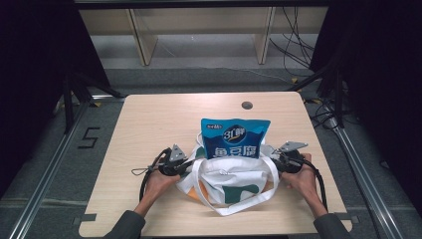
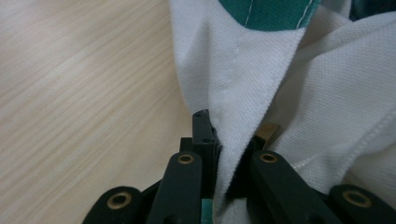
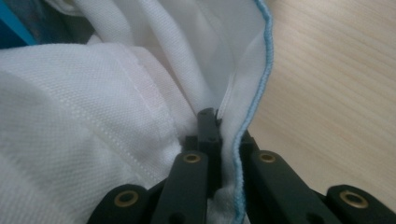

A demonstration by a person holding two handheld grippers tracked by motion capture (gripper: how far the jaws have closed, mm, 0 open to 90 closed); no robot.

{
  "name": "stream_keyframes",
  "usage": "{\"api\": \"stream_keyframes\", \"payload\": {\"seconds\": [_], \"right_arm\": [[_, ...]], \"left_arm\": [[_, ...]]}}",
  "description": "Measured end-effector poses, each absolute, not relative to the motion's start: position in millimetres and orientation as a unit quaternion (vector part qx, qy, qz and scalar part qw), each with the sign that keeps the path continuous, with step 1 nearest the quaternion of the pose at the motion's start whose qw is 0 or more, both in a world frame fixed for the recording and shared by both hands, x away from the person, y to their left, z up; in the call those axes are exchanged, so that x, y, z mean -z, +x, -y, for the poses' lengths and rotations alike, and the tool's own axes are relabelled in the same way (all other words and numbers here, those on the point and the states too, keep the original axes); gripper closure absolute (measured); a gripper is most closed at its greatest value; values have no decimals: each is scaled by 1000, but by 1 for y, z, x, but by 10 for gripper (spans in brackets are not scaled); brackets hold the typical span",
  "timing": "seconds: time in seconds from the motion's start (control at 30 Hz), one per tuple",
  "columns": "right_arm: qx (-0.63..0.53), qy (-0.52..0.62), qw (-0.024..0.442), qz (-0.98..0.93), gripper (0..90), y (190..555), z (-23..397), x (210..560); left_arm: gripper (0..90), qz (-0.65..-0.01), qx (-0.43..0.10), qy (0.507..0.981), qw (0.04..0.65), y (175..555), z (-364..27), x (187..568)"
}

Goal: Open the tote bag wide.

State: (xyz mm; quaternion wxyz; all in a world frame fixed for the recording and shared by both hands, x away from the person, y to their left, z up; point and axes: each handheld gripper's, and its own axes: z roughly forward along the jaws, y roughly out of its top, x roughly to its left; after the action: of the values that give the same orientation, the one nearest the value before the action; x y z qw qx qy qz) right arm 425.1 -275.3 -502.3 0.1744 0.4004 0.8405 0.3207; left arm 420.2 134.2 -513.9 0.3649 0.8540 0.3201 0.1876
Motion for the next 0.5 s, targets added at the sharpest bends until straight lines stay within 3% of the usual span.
{"api": "stream_keyframes", "payload": {"seconds": [0.5], "right_arm": [[-318,420,190,-828,883,454,270,504]], "left_arm": [[848,-342,-211,839,367,447,-133,516]]}}
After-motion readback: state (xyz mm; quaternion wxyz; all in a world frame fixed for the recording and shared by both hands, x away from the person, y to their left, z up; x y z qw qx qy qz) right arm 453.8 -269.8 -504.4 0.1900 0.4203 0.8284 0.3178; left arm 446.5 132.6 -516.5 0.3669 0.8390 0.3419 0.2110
